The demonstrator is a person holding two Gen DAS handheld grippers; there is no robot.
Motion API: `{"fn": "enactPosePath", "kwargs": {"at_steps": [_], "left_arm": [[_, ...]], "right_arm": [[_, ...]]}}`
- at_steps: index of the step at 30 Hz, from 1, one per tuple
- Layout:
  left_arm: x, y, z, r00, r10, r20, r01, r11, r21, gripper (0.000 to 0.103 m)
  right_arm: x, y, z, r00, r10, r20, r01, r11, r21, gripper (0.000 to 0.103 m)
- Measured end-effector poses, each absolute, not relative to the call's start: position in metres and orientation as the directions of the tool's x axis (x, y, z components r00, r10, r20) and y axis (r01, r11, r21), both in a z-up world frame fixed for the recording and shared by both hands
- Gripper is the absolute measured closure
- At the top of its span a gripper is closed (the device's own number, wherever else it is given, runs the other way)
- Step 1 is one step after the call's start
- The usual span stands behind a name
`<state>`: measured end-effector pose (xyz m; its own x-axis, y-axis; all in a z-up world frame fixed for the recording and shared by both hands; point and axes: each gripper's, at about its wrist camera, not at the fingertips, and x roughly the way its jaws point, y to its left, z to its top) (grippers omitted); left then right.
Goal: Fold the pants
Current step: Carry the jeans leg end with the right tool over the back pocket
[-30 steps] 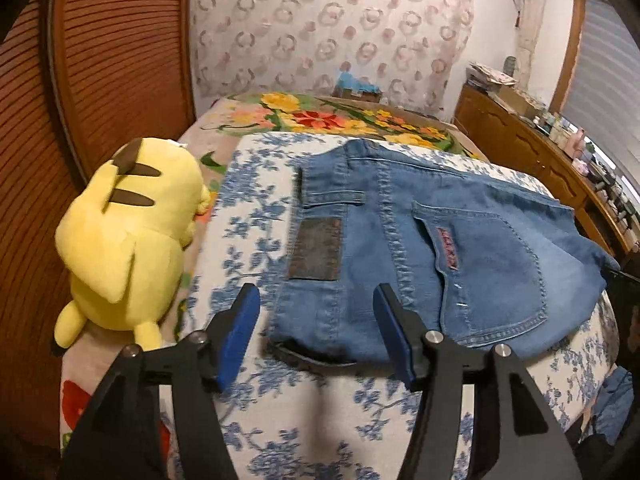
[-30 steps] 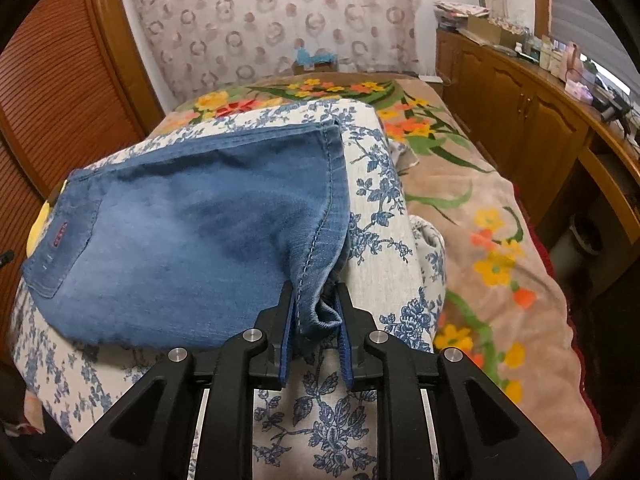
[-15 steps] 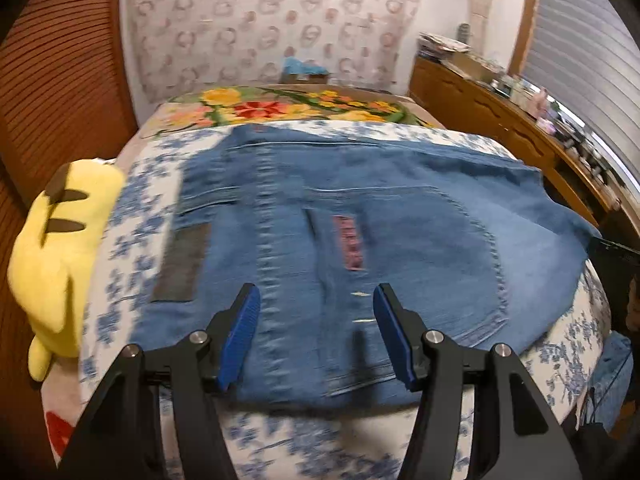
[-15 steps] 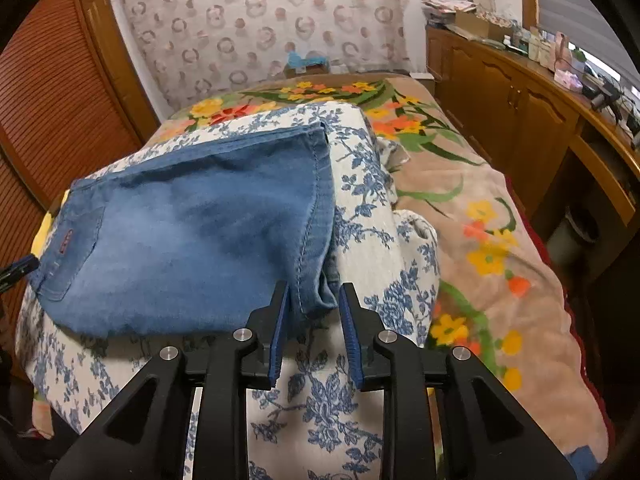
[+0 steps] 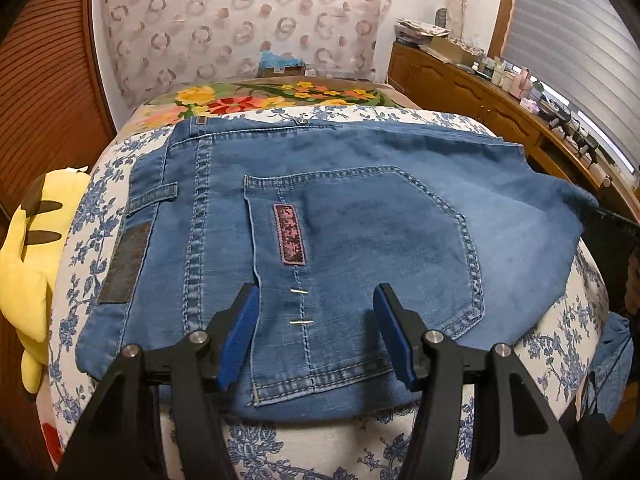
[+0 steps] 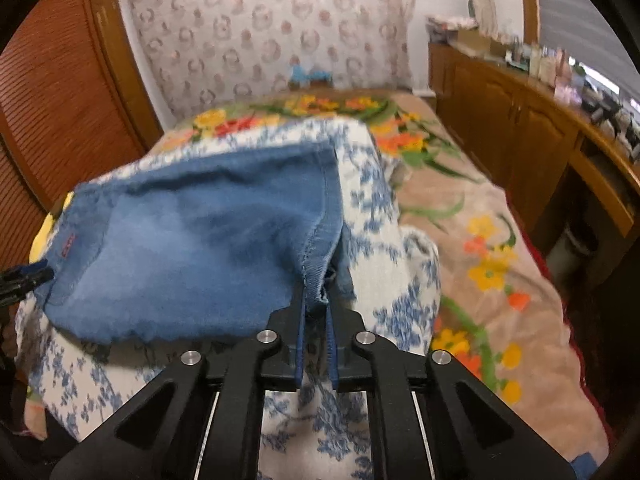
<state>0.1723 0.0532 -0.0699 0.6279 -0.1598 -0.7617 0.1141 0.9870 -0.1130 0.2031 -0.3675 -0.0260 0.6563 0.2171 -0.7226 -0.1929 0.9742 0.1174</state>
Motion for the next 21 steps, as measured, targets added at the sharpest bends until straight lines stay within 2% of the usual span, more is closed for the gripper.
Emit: {"fn": "enactPosePath", "kwargs": {"at_steps": [11,21], "left_arm": [[0.168,0.052,-0.053,0.667,-0.152,-0.730,0.112,0.988,-0.103,0.045],[0.161,0.062,-0.041,0.692,-0.134,-0.709,0.094,0.991,-0.096,0.045]], "right_arm": [[0.222,-0.302,0.039,0.693,0.390,-0.606,-0.394,0.909,0.135,0.099],[0.231,-0.209,0.064,0.612,0.552,-0.567,-0.600,0.791,0.122,0.099]]}}
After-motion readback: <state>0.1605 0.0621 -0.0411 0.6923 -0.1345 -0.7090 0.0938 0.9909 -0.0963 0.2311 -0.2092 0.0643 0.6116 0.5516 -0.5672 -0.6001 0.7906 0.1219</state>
